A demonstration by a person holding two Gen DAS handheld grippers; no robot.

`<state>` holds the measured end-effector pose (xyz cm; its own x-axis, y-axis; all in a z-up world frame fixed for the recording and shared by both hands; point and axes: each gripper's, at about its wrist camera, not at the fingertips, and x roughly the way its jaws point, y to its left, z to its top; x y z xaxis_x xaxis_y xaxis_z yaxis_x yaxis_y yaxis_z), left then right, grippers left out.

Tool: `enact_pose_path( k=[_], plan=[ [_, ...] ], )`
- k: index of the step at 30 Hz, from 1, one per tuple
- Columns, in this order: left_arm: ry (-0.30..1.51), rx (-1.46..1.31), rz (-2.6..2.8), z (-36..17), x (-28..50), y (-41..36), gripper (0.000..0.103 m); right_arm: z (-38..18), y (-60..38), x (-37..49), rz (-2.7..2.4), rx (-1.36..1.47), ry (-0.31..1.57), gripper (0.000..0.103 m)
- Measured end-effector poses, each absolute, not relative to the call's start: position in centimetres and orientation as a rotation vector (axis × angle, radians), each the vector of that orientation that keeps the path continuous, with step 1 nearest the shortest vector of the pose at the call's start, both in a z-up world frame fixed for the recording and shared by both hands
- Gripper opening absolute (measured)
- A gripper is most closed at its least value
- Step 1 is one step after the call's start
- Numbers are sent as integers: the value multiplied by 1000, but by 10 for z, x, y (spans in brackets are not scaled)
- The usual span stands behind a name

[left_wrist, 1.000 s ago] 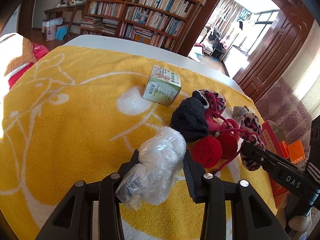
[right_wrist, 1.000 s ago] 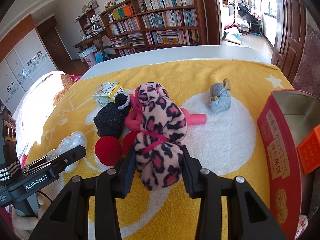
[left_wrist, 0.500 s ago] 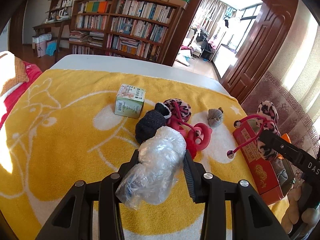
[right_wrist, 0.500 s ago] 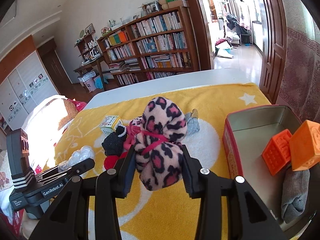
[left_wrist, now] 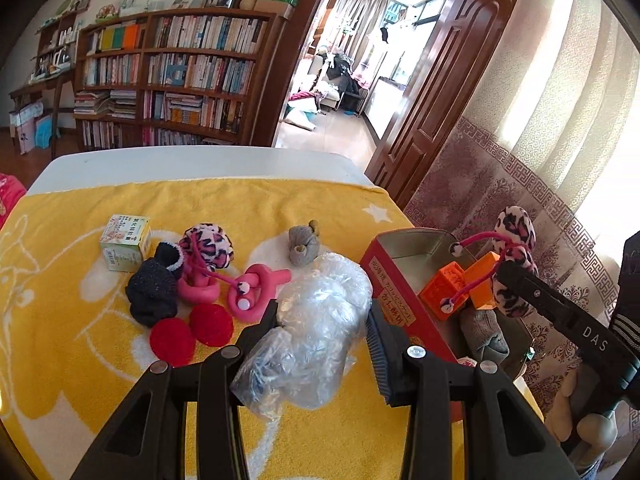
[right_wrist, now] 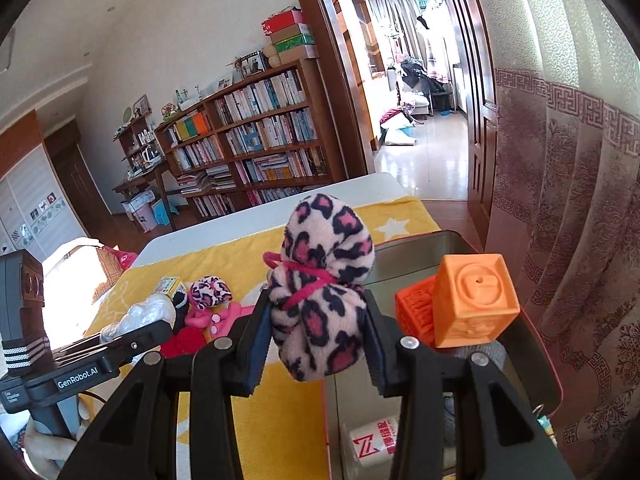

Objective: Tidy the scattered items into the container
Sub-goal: 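Grasp the pink leopard plush with the right gripper while the left gripper lifts the plastic bag, then lower the plastic bag and leopard plush into the red tin and open both grippers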

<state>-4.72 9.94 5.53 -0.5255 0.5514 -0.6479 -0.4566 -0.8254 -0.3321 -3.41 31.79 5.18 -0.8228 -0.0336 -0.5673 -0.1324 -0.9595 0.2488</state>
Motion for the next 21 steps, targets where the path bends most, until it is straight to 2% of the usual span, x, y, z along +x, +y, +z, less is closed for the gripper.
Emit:
enact_pose_path(
  k=[12,15,17,21],
  plan=[
    [-54,-997,2240,71,-42,186,42,25,355,-26,2897,-1004,474,48],
    [-51,-1010,2224,70,-44,201,42,21,368,-22,2892,-1003,554,54],
    [-58,-1020,2209,68,-46,209,42,22,378,-17,2893,-976,620,64],
    [-56,-1035,2181,63,-47,227,42,30,397,-5,2871,-858,686,69]
  ],
)
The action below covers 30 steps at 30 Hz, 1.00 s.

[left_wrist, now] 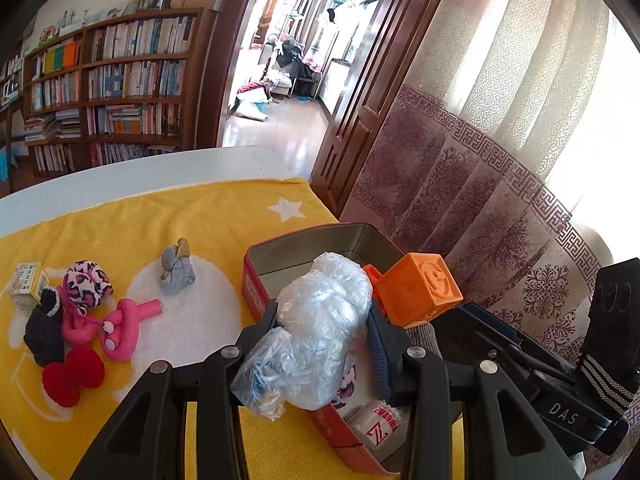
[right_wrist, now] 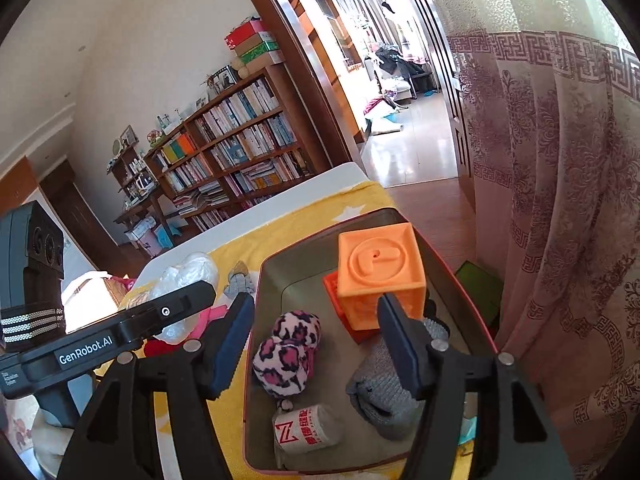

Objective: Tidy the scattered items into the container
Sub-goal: 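Lower the plastic bag and leopard plush into the red tin and open both grippers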

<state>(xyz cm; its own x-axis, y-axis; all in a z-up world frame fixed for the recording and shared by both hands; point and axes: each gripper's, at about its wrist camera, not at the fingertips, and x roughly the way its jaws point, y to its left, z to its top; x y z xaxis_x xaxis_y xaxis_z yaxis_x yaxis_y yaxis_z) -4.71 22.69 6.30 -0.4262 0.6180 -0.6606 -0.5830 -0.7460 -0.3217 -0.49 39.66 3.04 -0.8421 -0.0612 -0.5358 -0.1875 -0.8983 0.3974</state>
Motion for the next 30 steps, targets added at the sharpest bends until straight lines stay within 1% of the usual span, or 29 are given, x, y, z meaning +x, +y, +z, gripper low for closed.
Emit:
enact_pose_path(
  k=[6,9,11,12,13,19,27,30],
  plan=[
    [-30,-1054,2143,54,-49,255,42,32,417,2,2825,-793,763,70],
    [17,-1089,2086,42,-51,273,44,29,422,0,2815,-807,774,70],
    [38,-1127,2053,33,-51,281,62,28,423,0,2811,-809,775,70],
    [30,-1136,2049,30,-50,282,82,28,423,0,2810,-807,775,70],
    [14,-1133,2050,28,-49,281,86,28,424,0,2809,-805,773,70],
    [-28,-1122,2067,34,-47,267,86,26,427,0,2793,-799,788,70],
    [-107,-1136,2142,37,-56,227,86,26,416,-6,2798,-812,788,70],
    [-147,-1153,2179,34,-61,204,86,26,411,-6,2801,-816,792,74]
  ],
)
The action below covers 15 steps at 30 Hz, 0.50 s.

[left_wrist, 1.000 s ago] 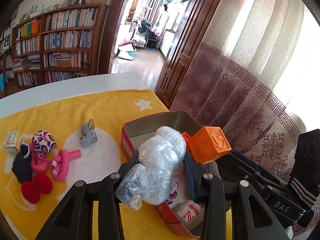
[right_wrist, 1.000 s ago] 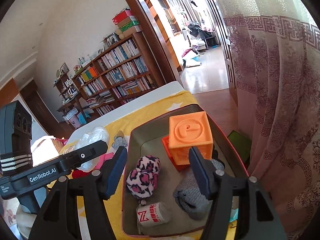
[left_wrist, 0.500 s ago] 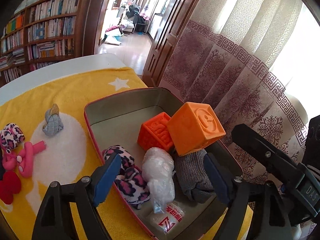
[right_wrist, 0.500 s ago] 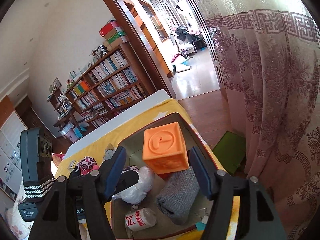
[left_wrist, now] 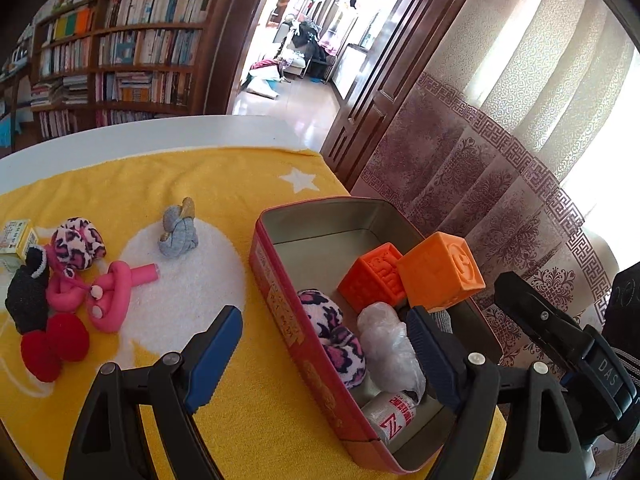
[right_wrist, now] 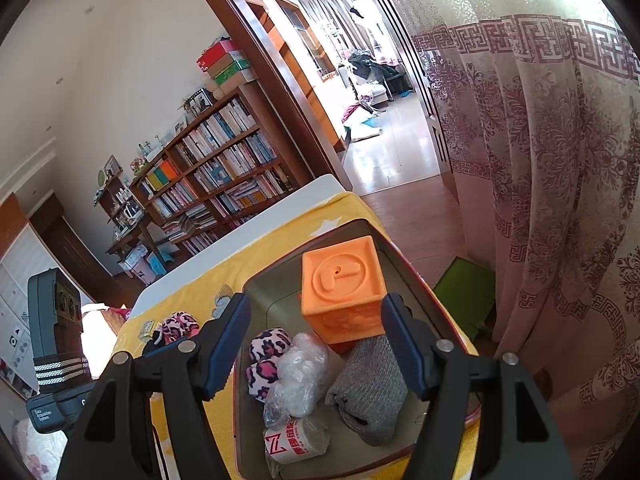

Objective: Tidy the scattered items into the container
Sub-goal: 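Lower the plastic bag and leopard plush into the red tin and open both grippers, then withdraw both grippers from the tin toward the red pom-pom balls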

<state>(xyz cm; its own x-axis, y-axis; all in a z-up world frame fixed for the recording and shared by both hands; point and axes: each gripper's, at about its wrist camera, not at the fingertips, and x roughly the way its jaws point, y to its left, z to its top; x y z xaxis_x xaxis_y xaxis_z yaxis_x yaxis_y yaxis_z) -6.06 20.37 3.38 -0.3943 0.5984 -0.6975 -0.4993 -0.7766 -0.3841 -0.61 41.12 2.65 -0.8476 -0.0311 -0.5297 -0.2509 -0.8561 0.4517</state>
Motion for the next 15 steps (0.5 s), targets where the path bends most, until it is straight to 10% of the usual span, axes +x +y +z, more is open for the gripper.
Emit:
enact_pose_path(
  k=[15],
  plan=[
    [-321,-1265,2390,9,-78,82,86,36,338,-32,2931,-907,664,76]
  ],
)
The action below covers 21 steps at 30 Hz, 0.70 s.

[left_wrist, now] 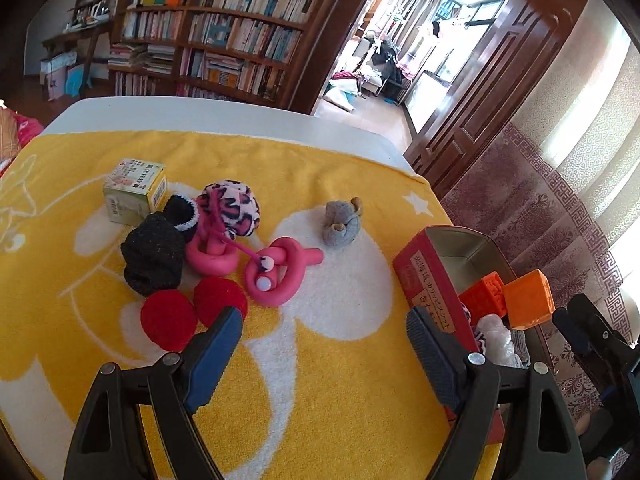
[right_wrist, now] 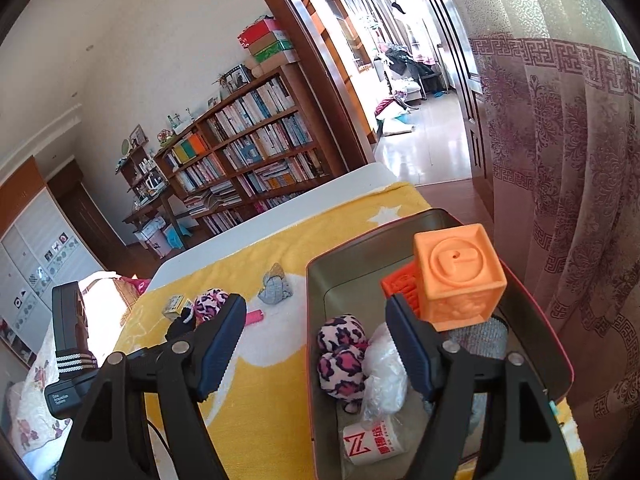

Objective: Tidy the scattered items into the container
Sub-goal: 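Withdraw both grippers from the tin toward the red pom-pom balls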

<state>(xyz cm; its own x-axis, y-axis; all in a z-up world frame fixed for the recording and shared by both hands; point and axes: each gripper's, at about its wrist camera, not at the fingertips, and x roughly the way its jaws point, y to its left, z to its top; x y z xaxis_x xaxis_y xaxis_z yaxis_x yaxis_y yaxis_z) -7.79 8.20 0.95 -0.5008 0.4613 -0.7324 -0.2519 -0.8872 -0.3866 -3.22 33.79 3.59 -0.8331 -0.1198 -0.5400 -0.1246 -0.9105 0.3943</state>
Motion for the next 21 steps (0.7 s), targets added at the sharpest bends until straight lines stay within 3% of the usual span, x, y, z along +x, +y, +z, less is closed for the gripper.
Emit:
enact_pose_path(
  k=[9,21],
  plan=[
    [-306,-1336,2467,-9,-78,30,86,29,275,-56,3032,-1057,547,76],
    [-189,-1352,2462,-27,-87,31,86,14,224,-88,3067,-1237,494,76]
  ],
)
